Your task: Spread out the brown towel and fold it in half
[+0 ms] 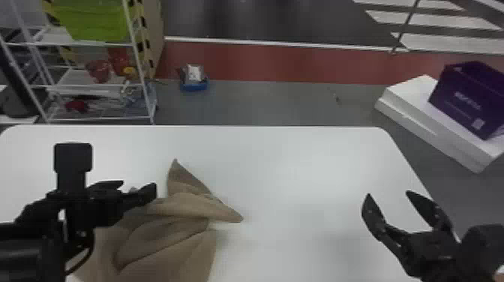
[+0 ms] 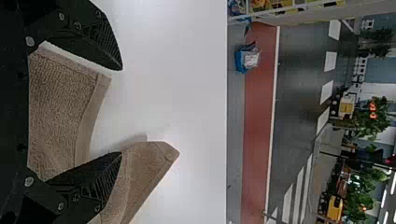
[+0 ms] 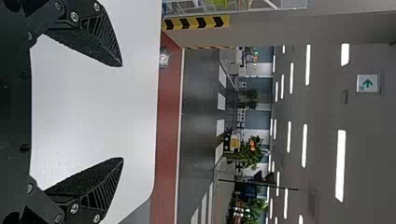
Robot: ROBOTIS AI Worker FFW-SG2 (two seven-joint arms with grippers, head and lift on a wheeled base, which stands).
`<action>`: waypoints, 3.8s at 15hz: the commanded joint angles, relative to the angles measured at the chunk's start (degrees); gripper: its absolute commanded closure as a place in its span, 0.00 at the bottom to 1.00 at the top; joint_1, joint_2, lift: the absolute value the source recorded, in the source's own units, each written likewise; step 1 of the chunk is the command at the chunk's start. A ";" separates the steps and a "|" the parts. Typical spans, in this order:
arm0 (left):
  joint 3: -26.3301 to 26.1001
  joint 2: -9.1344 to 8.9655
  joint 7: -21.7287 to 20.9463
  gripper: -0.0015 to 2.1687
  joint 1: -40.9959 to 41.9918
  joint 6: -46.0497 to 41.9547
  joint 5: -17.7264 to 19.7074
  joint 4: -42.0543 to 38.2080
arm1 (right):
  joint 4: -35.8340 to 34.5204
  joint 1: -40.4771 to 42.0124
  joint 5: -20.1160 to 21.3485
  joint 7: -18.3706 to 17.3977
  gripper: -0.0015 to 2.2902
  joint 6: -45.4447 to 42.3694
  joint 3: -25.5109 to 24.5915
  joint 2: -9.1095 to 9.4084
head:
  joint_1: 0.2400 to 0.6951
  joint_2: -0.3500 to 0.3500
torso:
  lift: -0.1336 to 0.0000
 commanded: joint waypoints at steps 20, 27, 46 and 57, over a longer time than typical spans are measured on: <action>-0.38 0.24 -2.67 0.43 -2.22 1.00 -5.21 5.62 | 2.67 -2.20 -0.47 0.42 0.08 -0.83 0.22 -0.24 | 1.00 0.35 | 0.07; 1.38 -0.20 0.14 0.62 1.47 -0.40 -3.36 -0.62 | 3.03 -2.81 -0.73 0.69 0.08 -1.00 0.31 -0.15 | 1.00 0.37 | 0.07; 18.61 -0.61 13.42 0.62 15.18 -13.94 17.91 -24.09 | 5.66 -4.92 -0.73 12.81 0.07 -7.33 1.98 -0.15 | 1.00 0.64 | 0.07; 25.55 -0.61 20.89 0.24 20.63 -3.39 8.85 -22.86 | 6.19 -5.89 -0.38 12.81 0.07 -7.33 3.39 -0.33 | 1.00 0.94 | 0.07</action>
